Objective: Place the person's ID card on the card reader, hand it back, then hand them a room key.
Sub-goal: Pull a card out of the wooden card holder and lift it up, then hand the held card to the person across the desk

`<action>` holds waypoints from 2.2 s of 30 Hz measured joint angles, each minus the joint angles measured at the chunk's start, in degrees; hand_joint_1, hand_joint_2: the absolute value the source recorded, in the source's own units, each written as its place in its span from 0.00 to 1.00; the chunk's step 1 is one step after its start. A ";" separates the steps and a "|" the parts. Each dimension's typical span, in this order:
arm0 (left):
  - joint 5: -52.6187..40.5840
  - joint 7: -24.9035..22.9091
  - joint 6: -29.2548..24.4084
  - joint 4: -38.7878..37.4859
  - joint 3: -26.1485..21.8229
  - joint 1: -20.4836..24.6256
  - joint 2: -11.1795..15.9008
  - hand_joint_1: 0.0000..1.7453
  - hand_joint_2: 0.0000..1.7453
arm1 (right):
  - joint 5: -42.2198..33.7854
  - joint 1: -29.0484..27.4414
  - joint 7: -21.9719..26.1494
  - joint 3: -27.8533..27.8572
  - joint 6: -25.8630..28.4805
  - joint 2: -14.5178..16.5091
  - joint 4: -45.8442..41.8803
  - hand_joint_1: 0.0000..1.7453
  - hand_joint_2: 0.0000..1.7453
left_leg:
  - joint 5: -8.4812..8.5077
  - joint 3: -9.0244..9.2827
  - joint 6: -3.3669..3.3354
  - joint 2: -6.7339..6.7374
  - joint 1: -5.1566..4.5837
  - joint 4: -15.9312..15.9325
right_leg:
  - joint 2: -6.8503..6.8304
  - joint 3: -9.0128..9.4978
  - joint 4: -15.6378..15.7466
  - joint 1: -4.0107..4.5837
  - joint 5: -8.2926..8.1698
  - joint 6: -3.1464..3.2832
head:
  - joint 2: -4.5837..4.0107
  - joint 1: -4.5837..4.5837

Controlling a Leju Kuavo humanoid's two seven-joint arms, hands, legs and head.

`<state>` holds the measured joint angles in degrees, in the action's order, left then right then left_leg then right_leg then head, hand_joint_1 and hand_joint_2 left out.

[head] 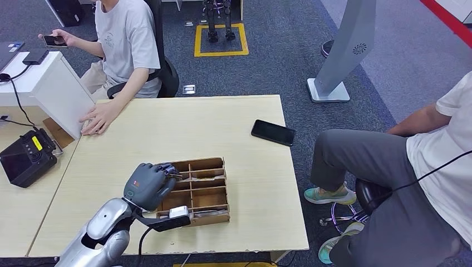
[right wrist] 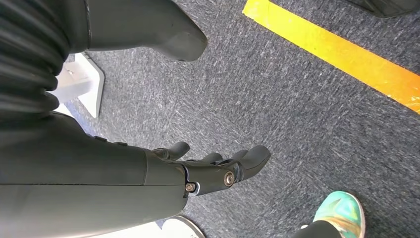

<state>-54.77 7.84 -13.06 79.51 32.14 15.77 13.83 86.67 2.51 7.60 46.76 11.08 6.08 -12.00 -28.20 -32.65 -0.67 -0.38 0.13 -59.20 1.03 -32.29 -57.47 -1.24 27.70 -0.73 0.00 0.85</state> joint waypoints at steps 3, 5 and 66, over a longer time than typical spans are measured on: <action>2.99 0.26 1.33 0.81 -0.16 0.01 0.69 1.00 1.00 | -0.09 -0.01 0.40 0.06 -0.02 0.00 0.00 0.00 1.00 | 0.00 0.00 0.00 0.01 0.01 0.00 | 0.00 0.00 0.00 0.01 0.00 0.00 | 0.00 0.00; 7.72 0.90 3.18 3.15 -0.88 0.09 1.93 1.00 1.00 | -0.28 -0.05 0.57 0.21 -0.01 0.00 0.00 0.00 1.00 | 0.00 0.00 0.00 0.01 0.02 0.00 | 0.01 -0.02 0.00 0.03 0.00 0.00 | 0.00 -0.01; -5.38 -10.28 -4.67 -9.73 -18.81 15.39 4.52 1.00 1.00 | 1.48 0.23 -2.68 0.08 -0.15 1.90 0.00 0.00 1.00 | 0.10 -0.02 0.04 0.02 0.07 0.00 | 0.02 -0.03 -0.02 0.09 -0.06 0.06 | 0.00 0.00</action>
<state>-60.15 -2.45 -17.73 69.78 13.33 31.16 18.35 88.15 2.74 4.92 46.84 10.93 7.98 -12.00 -28.10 -32.67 -0.63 -0.36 0.20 -59.20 1.05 -32.33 -57.49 -1.15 27.64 -0.67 0.00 0.85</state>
